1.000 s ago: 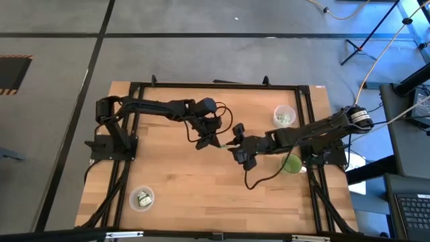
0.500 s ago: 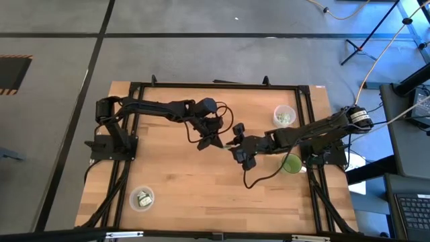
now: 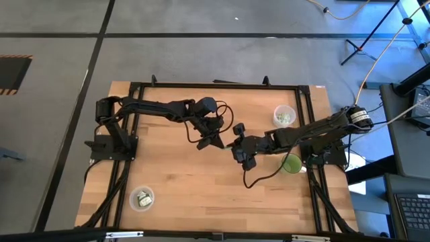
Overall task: Pick and place items into bin
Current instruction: Put the white stevia packet into the top white bin
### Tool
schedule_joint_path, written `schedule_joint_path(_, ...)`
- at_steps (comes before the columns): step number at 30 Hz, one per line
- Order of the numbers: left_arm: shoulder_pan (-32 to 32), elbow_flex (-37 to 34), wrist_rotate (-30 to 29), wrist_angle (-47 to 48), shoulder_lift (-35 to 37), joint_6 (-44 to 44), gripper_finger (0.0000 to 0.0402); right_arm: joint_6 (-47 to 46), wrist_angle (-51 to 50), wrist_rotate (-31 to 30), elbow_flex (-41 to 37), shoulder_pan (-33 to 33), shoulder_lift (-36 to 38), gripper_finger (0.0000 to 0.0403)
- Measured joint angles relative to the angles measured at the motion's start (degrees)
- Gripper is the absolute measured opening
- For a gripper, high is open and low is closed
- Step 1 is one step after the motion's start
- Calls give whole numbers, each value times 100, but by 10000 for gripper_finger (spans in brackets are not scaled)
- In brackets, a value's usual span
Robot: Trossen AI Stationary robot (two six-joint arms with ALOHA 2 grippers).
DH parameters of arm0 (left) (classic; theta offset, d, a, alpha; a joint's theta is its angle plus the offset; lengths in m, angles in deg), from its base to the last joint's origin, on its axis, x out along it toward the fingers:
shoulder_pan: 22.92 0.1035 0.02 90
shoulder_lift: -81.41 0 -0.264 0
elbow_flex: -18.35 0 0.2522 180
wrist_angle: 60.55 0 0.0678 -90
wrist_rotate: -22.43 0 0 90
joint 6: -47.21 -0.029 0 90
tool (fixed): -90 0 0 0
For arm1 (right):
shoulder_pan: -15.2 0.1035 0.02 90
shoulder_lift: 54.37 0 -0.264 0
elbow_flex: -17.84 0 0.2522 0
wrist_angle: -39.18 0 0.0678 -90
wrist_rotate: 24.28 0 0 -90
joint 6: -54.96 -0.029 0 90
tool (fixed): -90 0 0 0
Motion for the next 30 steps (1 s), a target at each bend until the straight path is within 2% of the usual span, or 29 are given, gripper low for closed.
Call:
schedule_joint_path(7, 51, 0, -61, 24, 2, -136, 40, -26, -57, -75, 0, 0, 0, 9)
schedule_joint_path(15, 461, 0, -70, 423, 2, -512, 89, -399, -429, -132, 0, 0, 136, 5)
schedule_joint_path(20, 645, 2, -173, 588, 70, -981, 93, -1378, -1199, -809, 8, -3, 487, 7)
schedule_joint_path(22, 610, 2, -562, 703, 155, -1254, 90, -2010, -1798, -1057, 100, -68, 686, 7)
schedule_joint_path(27, 308, 2, -2279, 1426, 474, -1974, 82, -3934, -3418, -1176, 393, -470, 1215, 8)
schedule_joint_path(30, 153, 2, -2652, 1755, 658, -1984, 83, -5037, -4340, -1172, 515, -860, 1446, 8)
